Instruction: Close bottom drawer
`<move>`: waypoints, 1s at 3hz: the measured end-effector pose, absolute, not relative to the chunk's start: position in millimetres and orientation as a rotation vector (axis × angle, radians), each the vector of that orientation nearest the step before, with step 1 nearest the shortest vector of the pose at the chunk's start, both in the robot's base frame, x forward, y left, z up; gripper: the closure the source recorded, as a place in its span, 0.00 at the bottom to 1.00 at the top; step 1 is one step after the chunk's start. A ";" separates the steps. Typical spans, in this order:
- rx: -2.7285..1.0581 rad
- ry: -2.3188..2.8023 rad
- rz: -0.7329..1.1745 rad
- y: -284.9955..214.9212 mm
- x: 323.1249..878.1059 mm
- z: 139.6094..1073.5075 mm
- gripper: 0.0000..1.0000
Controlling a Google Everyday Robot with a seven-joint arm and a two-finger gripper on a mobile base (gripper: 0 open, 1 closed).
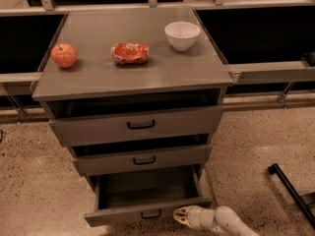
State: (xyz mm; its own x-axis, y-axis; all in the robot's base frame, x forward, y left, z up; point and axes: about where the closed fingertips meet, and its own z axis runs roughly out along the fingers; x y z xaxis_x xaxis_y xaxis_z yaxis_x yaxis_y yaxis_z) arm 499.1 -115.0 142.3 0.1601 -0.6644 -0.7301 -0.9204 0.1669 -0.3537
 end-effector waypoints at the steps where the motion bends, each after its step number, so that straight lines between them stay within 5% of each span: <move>1: -1.523 1.557 0.356 -112.8 523.9 137.3 1.00; 2: -1.496 1.538 0.358 -111.6 545.9 134.0 1.00; 3: -1.463 1.528 0.405 -115.8 563.8 127.2 0.74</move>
Offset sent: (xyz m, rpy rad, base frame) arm 0.0768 -0.0031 -0.0104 0.0849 -0.0695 -0.0455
